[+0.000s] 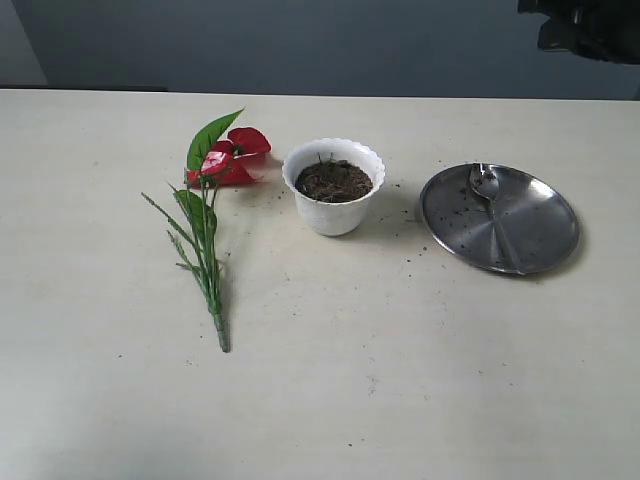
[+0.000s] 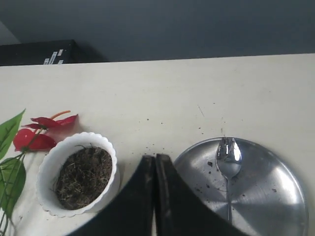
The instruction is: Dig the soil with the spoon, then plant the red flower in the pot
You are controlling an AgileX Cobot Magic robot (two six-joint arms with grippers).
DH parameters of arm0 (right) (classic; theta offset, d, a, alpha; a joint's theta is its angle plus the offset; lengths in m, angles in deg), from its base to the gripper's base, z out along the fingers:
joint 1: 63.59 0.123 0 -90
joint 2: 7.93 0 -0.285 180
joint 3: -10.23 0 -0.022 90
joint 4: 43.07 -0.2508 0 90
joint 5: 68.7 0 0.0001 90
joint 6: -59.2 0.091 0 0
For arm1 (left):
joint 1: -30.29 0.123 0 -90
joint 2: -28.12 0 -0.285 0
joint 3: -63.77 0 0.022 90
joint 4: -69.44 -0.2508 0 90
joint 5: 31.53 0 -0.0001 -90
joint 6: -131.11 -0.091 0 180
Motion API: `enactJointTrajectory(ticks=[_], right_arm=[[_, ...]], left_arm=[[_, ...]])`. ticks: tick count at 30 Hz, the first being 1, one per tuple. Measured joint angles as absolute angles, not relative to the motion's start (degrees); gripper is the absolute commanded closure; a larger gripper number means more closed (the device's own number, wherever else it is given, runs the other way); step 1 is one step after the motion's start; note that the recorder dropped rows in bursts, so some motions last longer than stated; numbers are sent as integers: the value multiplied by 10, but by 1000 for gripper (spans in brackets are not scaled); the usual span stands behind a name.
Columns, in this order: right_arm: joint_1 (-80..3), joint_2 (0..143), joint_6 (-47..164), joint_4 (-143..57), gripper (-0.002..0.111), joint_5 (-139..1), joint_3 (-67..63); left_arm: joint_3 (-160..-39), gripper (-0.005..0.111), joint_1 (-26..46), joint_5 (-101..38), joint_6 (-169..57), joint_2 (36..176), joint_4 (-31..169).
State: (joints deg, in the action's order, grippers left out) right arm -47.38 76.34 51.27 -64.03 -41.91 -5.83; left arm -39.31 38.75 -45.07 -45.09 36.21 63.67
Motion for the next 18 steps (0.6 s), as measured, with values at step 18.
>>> enactJointTrajectory(ticks=[18], right_arm=[[-474,705,511,-489,109,-406,-59]], left_arm=[[-393,106,388,-451,-451,362,637]])
